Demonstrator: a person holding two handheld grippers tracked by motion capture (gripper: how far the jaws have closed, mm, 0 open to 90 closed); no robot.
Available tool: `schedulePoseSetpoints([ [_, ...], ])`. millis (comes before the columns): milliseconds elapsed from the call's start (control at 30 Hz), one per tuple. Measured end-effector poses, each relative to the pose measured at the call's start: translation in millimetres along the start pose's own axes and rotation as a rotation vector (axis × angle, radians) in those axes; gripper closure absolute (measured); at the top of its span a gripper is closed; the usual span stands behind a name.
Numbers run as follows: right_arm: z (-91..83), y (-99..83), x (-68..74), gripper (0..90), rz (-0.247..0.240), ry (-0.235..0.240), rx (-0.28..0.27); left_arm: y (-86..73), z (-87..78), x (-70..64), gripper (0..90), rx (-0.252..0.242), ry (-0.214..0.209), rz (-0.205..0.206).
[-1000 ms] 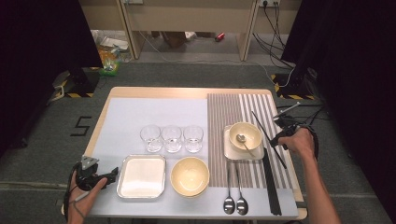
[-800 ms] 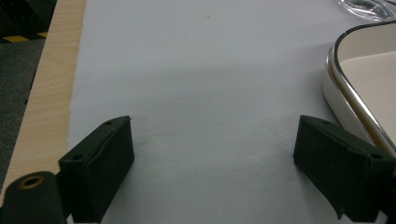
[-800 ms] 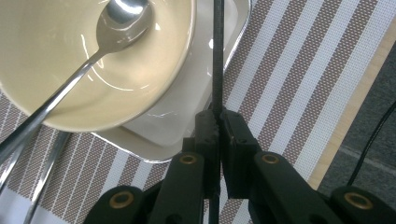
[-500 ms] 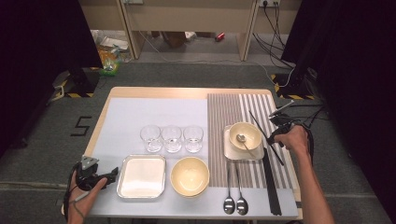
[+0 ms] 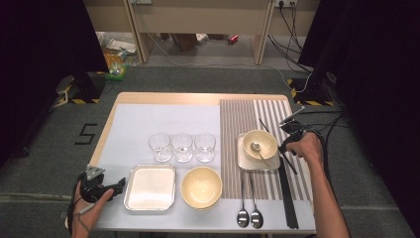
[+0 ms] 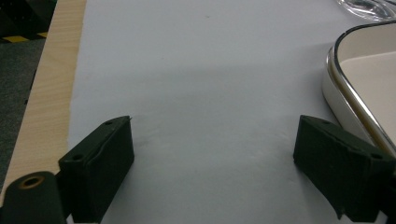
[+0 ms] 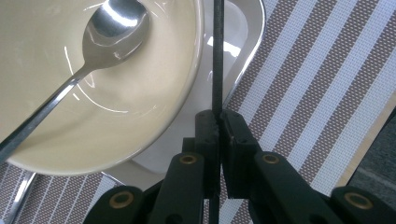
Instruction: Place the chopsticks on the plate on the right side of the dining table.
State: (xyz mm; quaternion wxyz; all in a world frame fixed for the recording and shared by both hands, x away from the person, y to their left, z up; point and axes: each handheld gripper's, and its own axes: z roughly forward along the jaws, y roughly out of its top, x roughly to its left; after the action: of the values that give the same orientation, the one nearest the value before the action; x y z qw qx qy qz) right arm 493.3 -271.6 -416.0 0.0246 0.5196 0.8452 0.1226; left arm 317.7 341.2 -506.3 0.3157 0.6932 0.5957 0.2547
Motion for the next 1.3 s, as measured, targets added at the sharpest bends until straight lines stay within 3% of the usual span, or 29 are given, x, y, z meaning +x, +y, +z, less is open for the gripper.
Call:
schedulePoseSetpoints([
  [767, 15.2, 8.3, 2.4, 86.0, -0.037, 0.019, 0.027, 0.0, 0.0, 0.1, 11.1, 0.0, -0.001, -0.001],
  [1300, 15.0, 4.4, -2.4, 84.1, -0.033, 0.038, -0.01, 0.0, 0.0, 0.1, 11.1, 0.0, -0.001, 0.0],
])
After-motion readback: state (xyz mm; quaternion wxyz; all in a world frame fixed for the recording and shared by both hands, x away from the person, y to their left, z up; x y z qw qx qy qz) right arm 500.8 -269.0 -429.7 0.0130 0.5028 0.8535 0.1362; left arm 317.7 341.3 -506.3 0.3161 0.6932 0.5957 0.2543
